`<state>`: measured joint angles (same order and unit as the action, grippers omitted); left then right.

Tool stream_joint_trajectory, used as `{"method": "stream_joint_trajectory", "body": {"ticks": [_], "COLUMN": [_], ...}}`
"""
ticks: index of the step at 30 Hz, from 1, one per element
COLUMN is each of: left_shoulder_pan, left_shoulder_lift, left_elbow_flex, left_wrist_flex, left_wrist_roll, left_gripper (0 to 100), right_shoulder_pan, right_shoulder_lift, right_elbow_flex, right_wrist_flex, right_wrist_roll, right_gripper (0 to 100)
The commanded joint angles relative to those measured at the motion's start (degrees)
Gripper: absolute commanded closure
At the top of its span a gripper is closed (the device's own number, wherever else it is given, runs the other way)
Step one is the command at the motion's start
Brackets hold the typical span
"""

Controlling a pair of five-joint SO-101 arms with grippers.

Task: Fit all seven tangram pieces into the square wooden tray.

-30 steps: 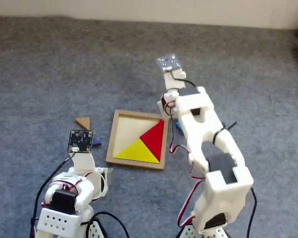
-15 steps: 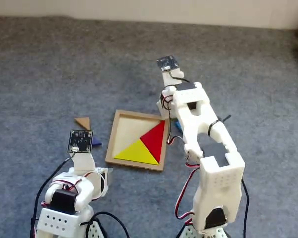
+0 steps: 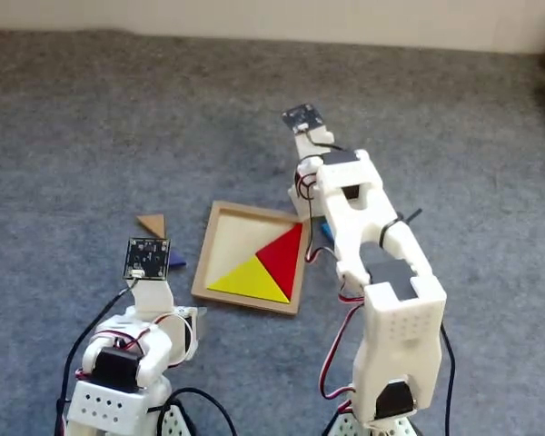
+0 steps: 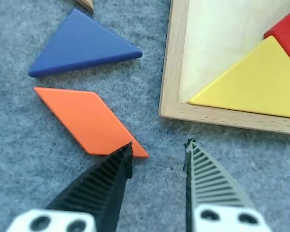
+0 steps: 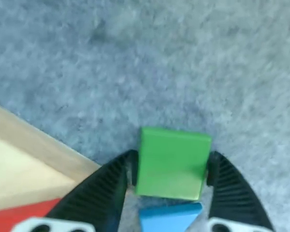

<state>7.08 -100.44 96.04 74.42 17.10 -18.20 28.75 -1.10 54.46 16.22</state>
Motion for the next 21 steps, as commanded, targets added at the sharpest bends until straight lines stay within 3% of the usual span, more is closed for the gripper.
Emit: {"method": "stream_joint_trajectory", "body": {"ticks": [1,9,21], "left_shoulder_pan": [0.40,0.40,0.40], "left_shoulder_lift": [-1.10,-1.10,-1.10], "left_elbow_flex": [1.27,1.27,1.27], "left_wrist_flex": [0.35,0.35,0.35], "left_wrist_roll": [0.35,0.35,0.35], "left_gripper": [82,82,82], "right_shoulder_pan": [0.31,1.36,1.98], "right_shoulder_lift": [0.75,0.57,-12.70], "right_elbow_flex": [-3.82,-9.89,-4.53], "right_wrist_flex": [3.21,10.33,10.59], "right_wrist_roll": [0.70,0.70,0.70], "right_gripper": [84.4,93.7,94.1]}}
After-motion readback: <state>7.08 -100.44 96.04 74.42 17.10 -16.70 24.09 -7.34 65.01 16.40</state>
